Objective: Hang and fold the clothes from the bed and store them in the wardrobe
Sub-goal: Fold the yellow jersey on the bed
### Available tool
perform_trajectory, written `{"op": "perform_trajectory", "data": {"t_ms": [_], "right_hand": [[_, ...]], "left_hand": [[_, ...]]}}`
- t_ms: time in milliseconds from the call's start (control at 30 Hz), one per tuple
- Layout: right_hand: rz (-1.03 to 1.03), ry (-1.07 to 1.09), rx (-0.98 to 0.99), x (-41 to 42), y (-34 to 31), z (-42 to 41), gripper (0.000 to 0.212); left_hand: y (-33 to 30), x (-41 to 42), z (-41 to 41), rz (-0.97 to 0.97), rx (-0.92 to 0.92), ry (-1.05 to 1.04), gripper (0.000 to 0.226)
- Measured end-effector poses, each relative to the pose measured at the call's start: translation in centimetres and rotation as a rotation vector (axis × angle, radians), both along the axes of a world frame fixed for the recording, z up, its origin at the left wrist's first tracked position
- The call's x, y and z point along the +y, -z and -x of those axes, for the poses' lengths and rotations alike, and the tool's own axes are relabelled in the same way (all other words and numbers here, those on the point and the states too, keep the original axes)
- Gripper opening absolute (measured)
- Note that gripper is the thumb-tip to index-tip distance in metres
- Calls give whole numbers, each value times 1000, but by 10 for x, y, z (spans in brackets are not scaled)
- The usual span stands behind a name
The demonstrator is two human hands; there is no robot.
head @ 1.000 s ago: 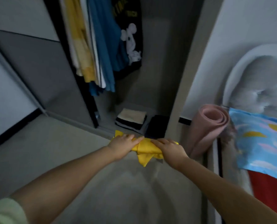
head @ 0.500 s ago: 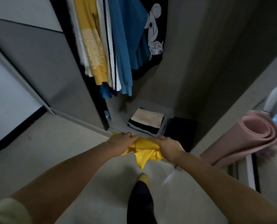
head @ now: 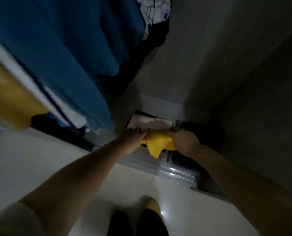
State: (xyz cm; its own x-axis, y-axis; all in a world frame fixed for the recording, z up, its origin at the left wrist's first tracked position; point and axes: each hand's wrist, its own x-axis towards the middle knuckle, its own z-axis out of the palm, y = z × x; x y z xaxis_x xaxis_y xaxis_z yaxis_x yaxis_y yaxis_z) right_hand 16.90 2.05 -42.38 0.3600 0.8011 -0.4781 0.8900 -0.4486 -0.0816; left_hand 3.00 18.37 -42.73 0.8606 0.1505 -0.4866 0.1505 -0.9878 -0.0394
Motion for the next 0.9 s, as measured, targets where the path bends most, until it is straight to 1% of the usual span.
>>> {"op": "perform_trajectory", "data": {"t_ms": [67,133,167,200,267,333,367,400,433,467,500,567,600,633,700,800,833,900], "right_hand": [[0,29,-64,26,29,-33,60],[-40,78,-112,51,62,-60,57],[-73,117,-107,62,78,-70,58],[-109,159,-87,73,99,-79,60],[-172,208,-87,89,140,-85,62],[-187,223,-98,95,188,-79,63],[-172,247,-69,96,217,-70,63],[-150,269,-32,94,242,-58,63],[-116,267,1,91,263,-47,63],[-64,232,17,87,283,-35,65],[-17,179,27,81,300,-27,71],[7,127,59,71,326,-15,81],[-19,128,69,67,331,-13,83],[-32,131,72,66,335,-14,82],[-1,135,84,68,336,-16,78],[59,192,185,78,315,-23,69],[64,216,193,80,306,-25,65],[46,283,177,77,267,-31,60]], "left_hand": [[35,31,-38,30,-56,-8,70],[72,58,-72,69,-148,-57,61],[88,70,-86,43,-187,-58,57],[109,83,-100,-9,-238,-34,57],[142,98,-108,-85,-295,34,65],[186,107,-105,-189,-356,117,58],[213,108,-101,-223,-375,155,55],[235,107,-95,-220,-328,159,54],[252,104,-86,-209,-232,137,54],[273,102,-76,-189,-168,119,55],[294,104,-67,-136,-102,92,62],[322,110,-52,-25,125,75,90],[326,113,-50,5,168,71,99],[328,115,-50,32,185,63,104],[324,115,-56,54,231,39,106],[300,107,-64,53,246,-6,96],[291,101,-67,58,221,-19,92],[257,80,-79,100,153,-85,83]]}}
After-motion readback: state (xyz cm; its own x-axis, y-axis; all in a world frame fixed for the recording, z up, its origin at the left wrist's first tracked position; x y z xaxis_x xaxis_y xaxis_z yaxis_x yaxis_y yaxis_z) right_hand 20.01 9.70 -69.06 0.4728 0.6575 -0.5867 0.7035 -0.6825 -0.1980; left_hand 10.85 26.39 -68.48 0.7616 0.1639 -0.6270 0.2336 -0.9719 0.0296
